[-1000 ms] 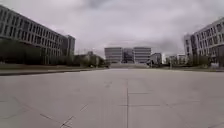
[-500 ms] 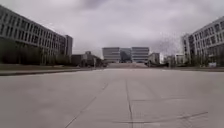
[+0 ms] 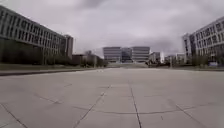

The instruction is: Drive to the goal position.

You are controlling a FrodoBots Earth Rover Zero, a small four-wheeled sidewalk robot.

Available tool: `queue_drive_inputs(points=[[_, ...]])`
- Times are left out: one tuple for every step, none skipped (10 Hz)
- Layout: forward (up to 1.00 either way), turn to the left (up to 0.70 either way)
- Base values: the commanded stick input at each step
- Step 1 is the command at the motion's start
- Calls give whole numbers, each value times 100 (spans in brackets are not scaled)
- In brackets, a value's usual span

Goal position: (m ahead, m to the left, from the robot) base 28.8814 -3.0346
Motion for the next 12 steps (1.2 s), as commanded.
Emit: queue_drive_inputs(points=[[100, -9], [100, -33], [100, -24], [100, -3], [100, 0], [100, 0], [100, 0], [100, 0], [100, 0], [100, 0], [100, 0], [100, 0]])
